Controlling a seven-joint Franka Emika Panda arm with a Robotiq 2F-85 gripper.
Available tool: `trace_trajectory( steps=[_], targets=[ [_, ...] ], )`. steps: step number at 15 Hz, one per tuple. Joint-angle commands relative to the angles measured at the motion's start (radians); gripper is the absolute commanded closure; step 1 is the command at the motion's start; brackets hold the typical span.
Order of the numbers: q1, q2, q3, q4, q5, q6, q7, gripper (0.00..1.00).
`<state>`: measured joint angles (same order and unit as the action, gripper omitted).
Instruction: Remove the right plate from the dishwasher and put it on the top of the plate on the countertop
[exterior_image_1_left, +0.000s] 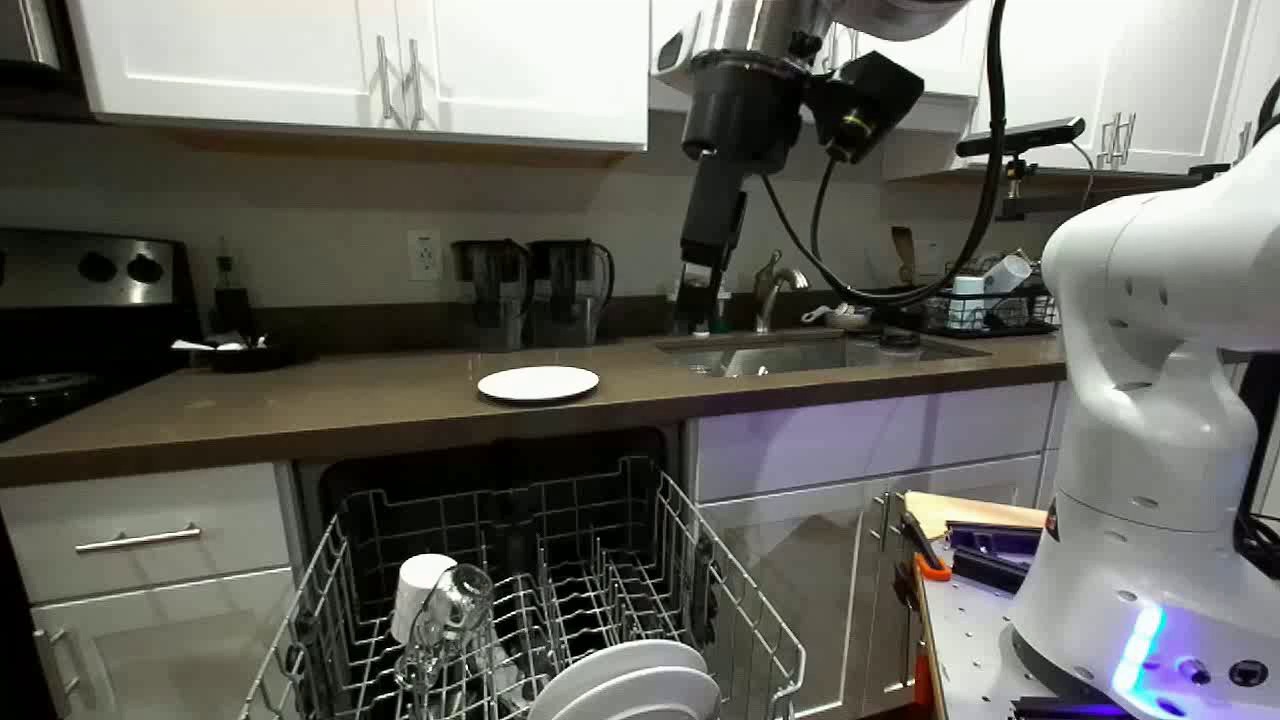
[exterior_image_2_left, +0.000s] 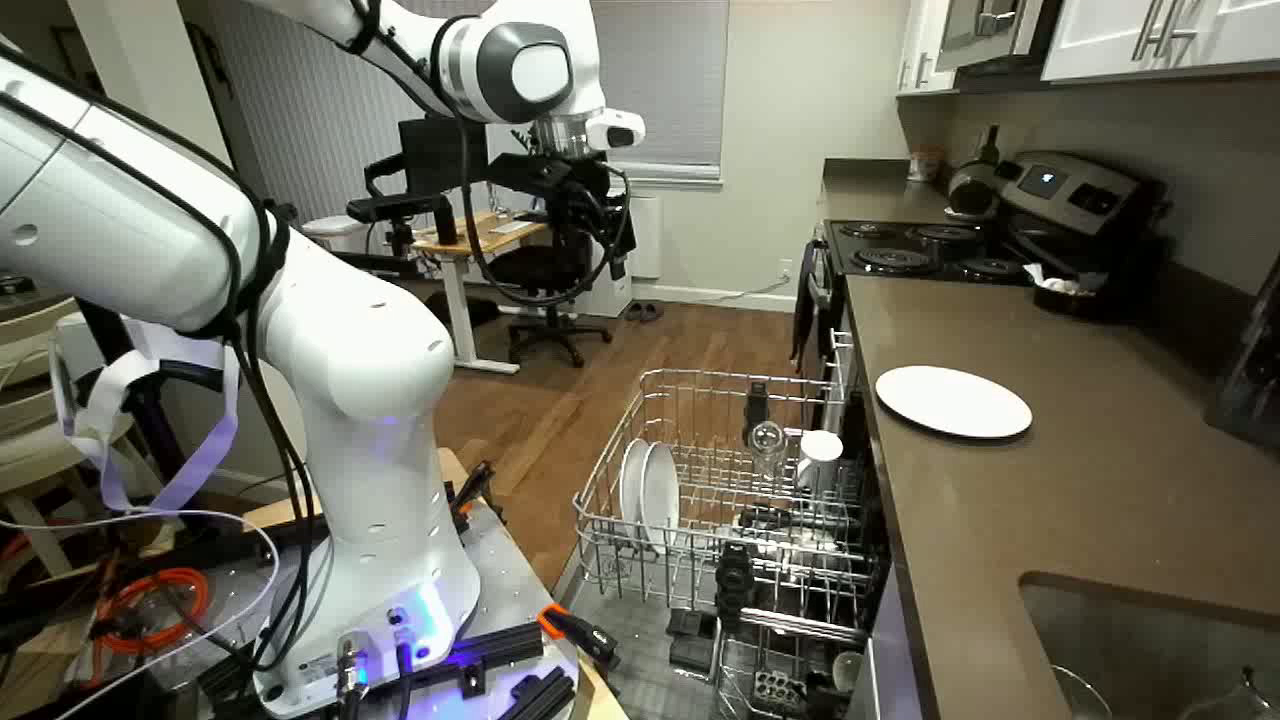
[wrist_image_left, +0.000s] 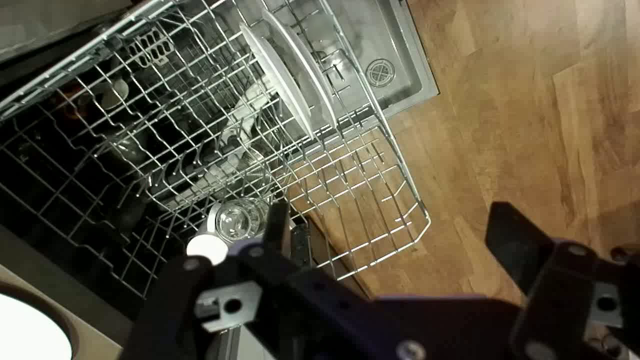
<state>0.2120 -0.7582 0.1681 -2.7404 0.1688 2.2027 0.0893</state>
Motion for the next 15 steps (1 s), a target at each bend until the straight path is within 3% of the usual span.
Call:
trace_trajectory(
  steps=[1,9,15],
  targets=[
    [0.001,0.000,-0.001,0.002,-0.001,-0.003,0.001,0.00],
    [0.001,0.000,-0.001,0.002,-0.002,-0.003,0.001,0.00],
    [0.007,0.258,-0.050,0.096,-0.025,-0.014,-0.149,0.00]
  ],
)
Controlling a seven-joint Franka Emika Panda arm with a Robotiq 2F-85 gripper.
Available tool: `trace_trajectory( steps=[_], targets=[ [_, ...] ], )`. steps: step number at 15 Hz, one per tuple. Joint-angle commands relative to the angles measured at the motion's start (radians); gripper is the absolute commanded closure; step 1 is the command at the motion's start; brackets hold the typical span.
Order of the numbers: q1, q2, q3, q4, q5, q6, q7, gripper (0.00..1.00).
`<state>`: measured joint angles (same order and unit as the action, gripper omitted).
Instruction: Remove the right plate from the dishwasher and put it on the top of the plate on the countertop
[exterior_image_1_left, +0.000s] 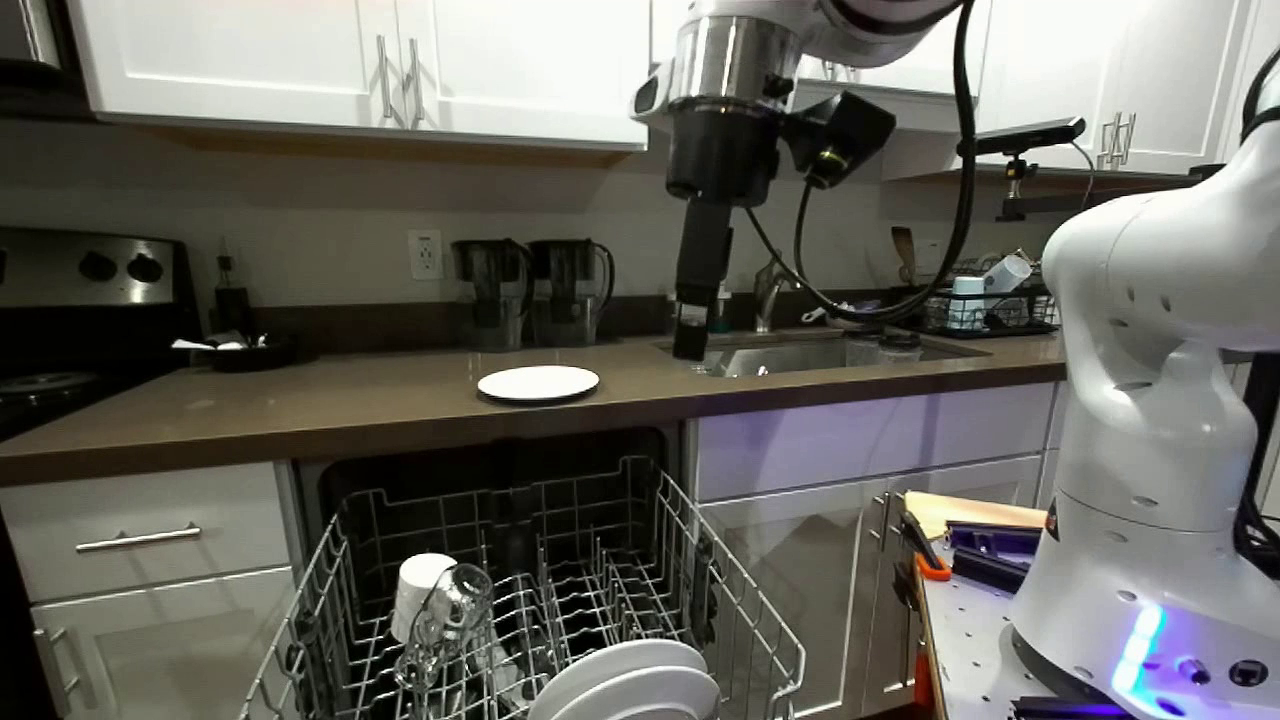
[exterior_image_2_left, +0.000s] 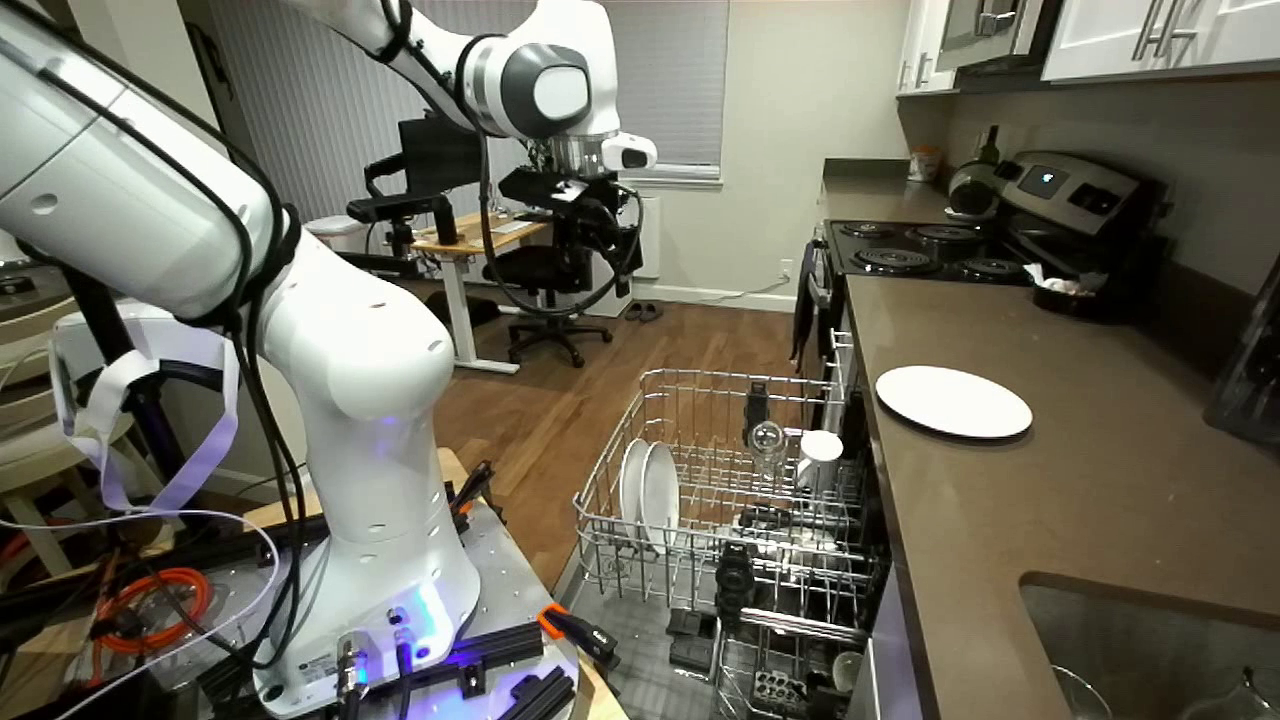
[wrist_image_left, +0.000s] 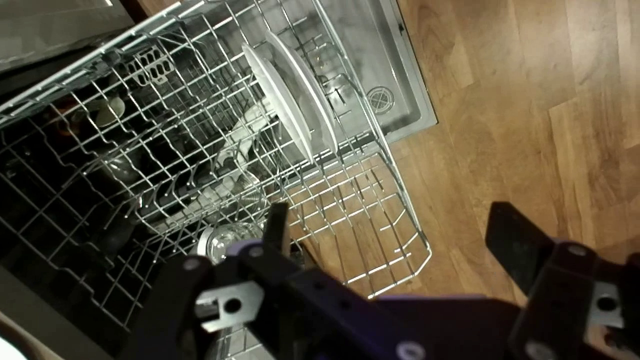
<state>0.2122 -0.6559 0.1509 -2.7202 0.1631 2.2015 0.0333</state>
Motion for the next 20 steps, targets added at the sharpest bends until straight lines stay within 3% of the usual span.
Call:
trace_trajectory(
  steps=[1,4,12,16,17,18,20],
  targets=[
    [0.002,0.199,-0.040,0.093,-0.032,-0.019,-0.129,0.00],
    [-0.005,0.300,-0.061,0.137,-0.062,0.005,-0.224,0.00],
    [-0.068,0.541,-0.024,0.193,-0.285,0.213,-0.105,0.00],
    [-0.071,0.657,-0.030,0.218,-0.322,0.282,-0.072,0.00],
    [-0.062,0.673,-0.037,0.229,-0.253,0.270,-0.142,0.00],
    [-0.063,0.618,-0.033,0.192,-0.282,0.257,-0.108,0.00],
    [-0.063,0.639,-0.032,0.198,-0.281,0.257,-0.109,0.00]
  ],
)
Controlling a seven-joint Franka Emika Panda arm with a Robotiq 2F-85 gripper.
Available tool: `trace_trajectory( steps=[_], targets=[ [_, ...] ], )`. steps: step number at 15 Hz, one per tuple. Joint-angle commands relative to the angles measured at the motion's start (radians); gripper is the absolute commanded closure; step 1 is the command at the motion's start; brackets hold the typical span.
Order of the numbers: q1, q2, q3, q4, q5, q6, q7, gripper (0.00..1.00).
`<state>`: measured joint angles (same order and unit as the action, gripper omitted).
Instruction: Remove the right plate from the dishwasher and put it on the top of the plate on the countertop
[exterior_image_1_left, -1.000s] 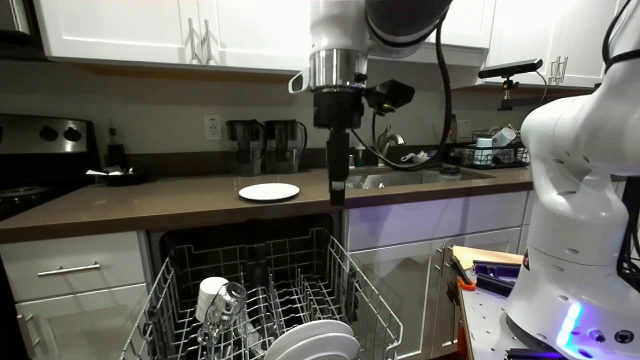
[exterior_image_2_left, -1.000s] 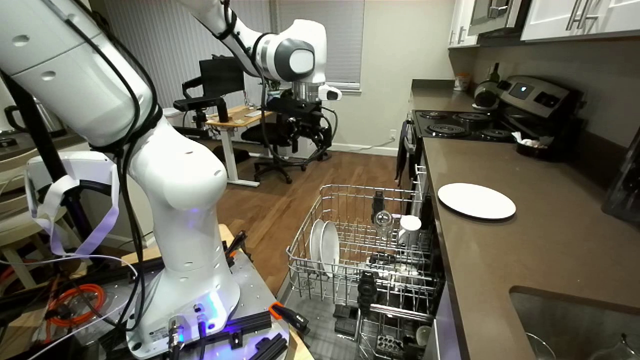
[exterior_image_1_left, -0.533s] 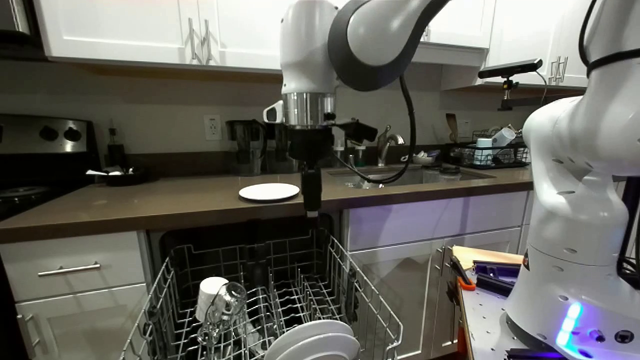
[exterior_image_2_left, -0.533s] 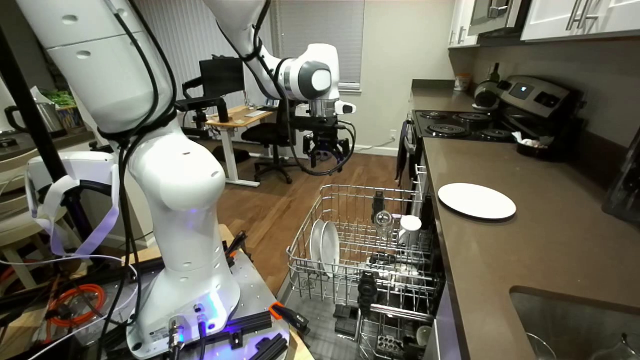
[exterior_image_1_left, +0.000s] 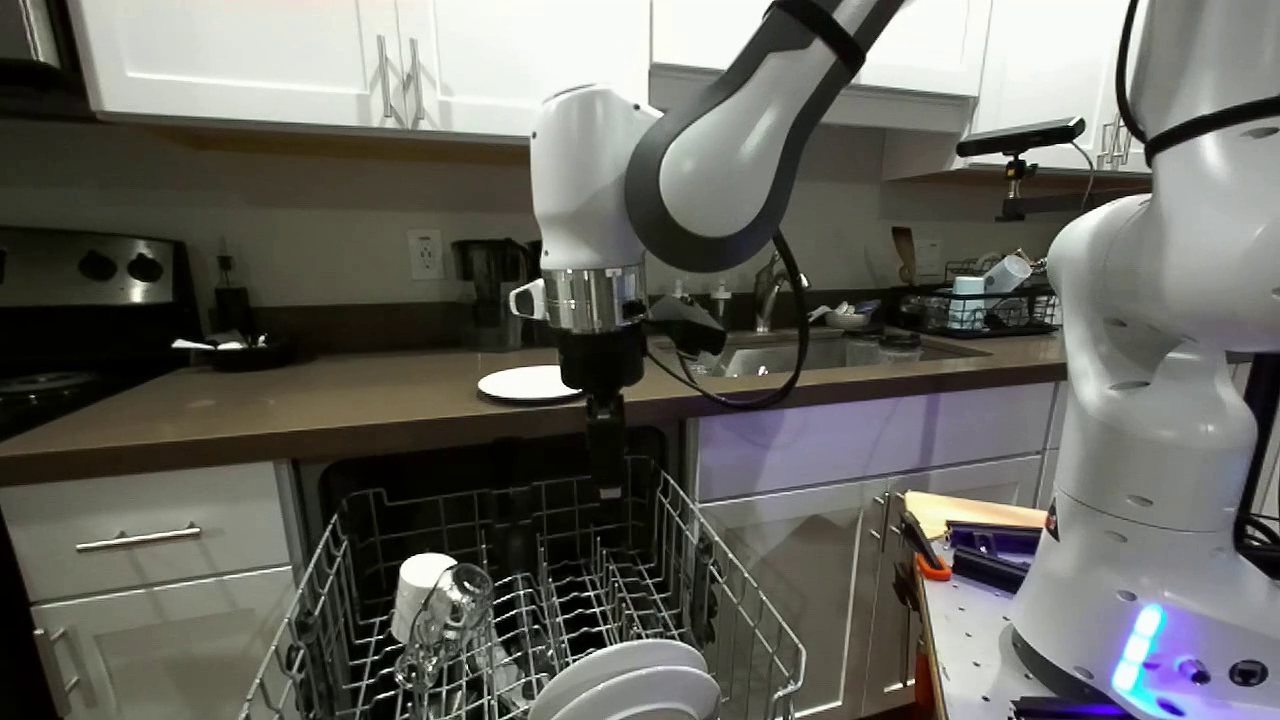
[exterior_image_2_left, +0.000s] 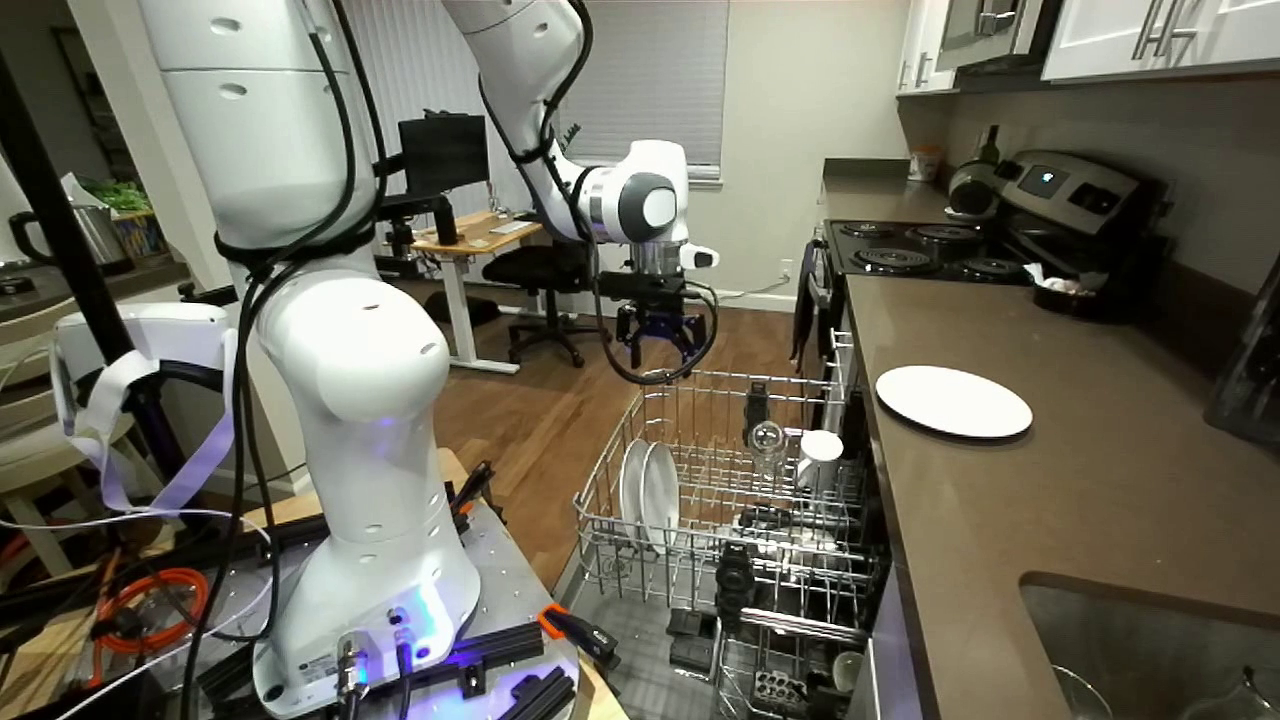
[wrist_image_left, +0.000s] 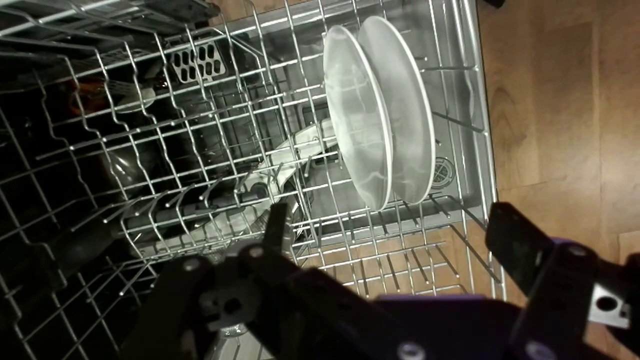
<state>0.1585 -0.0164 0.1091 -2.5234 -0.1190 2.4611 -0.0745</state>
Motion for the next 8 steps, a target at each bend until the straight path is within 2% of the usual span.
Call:
trace_trajectory(
  steps=[1,2,3,4,8],
  targets=[
    [-0.009,-0.003,0.009,0.001,0.001,-0.002,-0.001,0.00],
    [-0.009,-0.006,0.009,0.001,0.001,-0.002,-0.001,0.00],
    [-0.011,0.044,0.009,0.016,-0.032,0.005,0.021,0.00],
    [-0.010,0.064,0.009,0.016,-0.014,0.034,-0.009,0.00],
    [-0.003,0.180,0.011,0.037,-0.050,0.112,0.013,0.00]
  ],
)
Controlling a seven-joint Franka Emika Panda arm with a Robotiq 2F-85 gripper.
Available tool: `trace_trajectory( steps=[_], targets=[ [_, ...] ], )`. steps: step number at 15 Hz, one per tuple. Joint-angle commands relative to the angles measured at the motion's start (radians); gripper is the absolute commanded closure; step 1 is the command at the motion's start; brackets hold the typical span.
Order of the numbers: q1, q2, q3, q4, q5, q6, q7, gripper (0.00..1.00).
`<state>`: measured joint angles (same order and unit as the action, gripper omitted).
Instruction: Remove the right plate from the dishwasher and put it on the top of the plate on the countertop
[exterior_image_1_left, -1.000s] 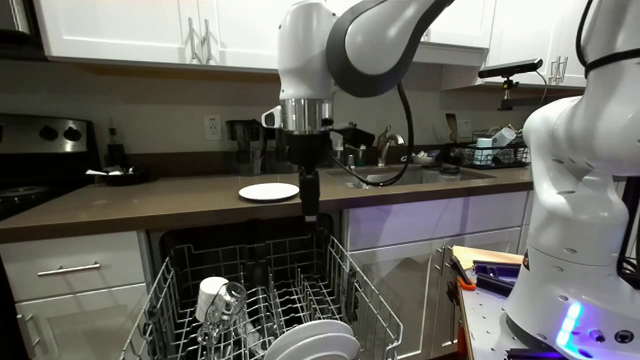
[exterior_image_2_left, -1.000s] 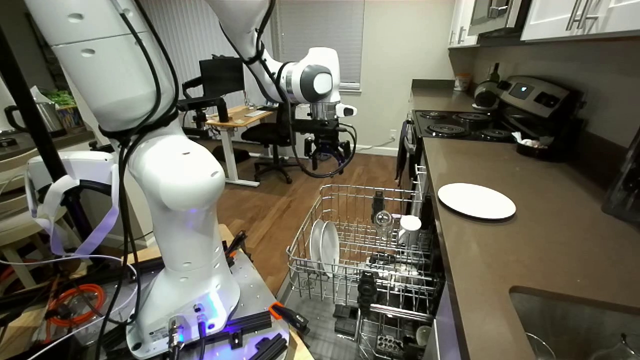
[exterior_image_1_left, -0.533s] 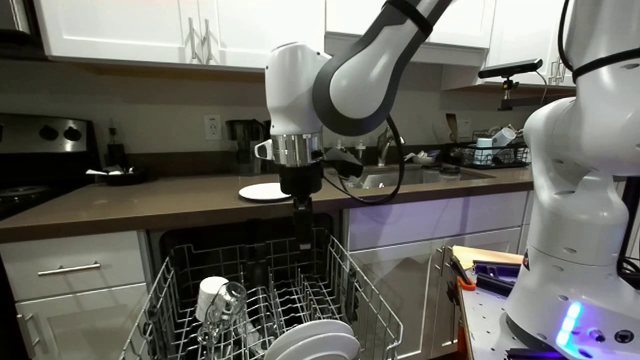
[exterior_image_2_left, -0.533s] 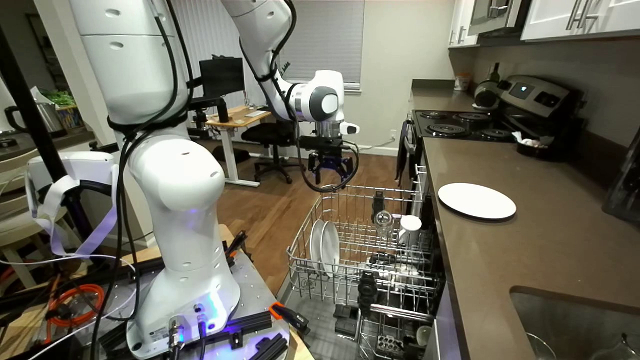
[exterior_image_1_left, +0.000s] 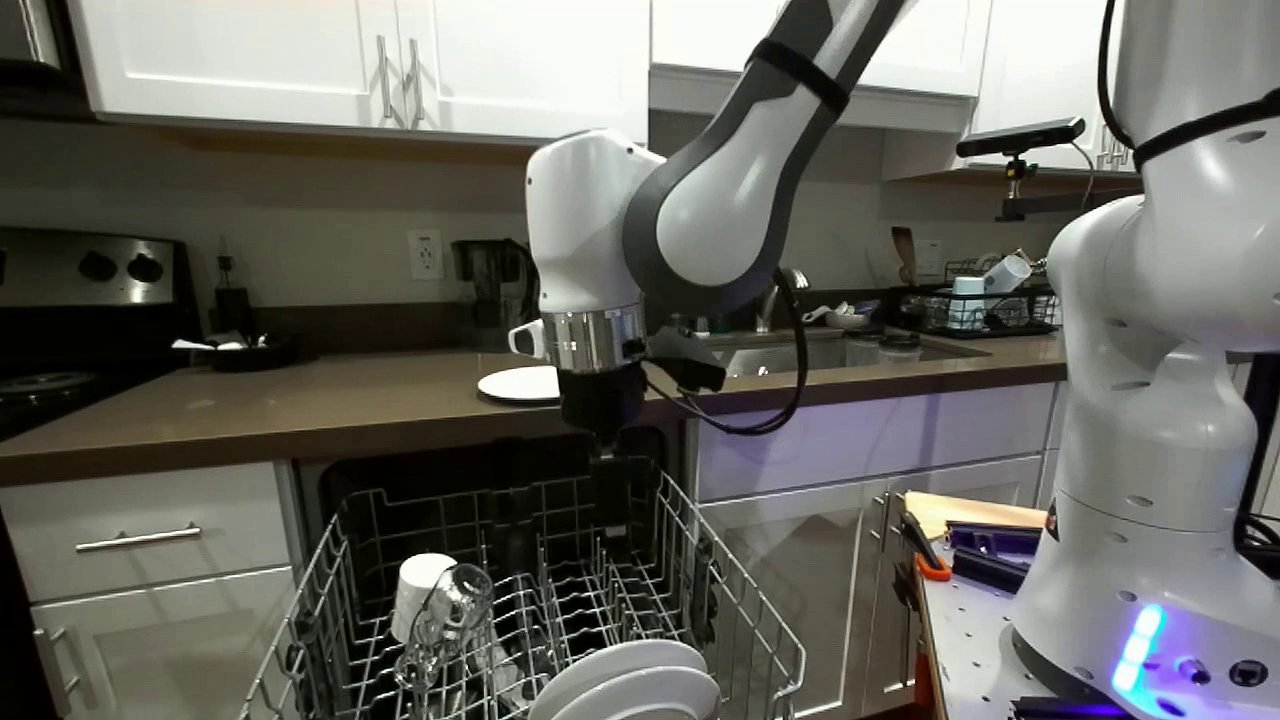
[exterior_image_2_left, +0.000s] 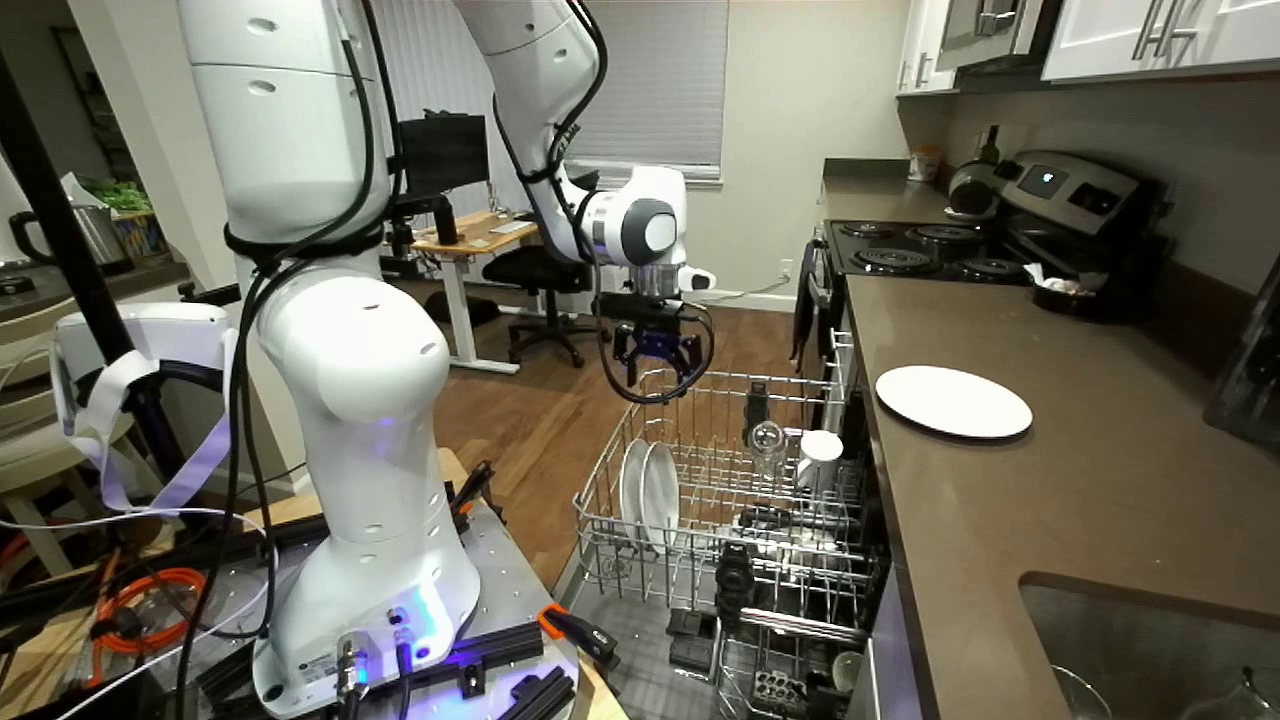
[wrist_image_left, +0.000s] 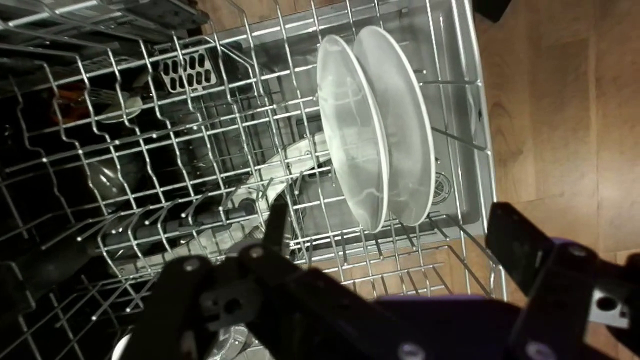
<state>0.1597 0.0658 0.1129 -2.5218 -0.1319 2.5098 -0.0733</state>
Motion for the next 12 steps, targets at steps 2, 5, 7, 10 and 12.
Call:
trace_trajectory(
  steps=[2,5,7,10,12],
  targets=[
    [0.004,0.159,-0.004,0.051,-0.086,0.117,0.037,0.00],
    [0.034,0.247,-0.047,0.088,-0.222,0.158,0.085,0.00],
    [0.044,0.291,-0.066,0.115,-0.264,0.170,0.091,0.00],
    [0.031,0.354,-0.059,0.147,-0.227,0.214,0.060,0.00],
    [0.023,0.387,-0.052,0.162,-0.205,0.239,0.046,0.00]
  ],
)
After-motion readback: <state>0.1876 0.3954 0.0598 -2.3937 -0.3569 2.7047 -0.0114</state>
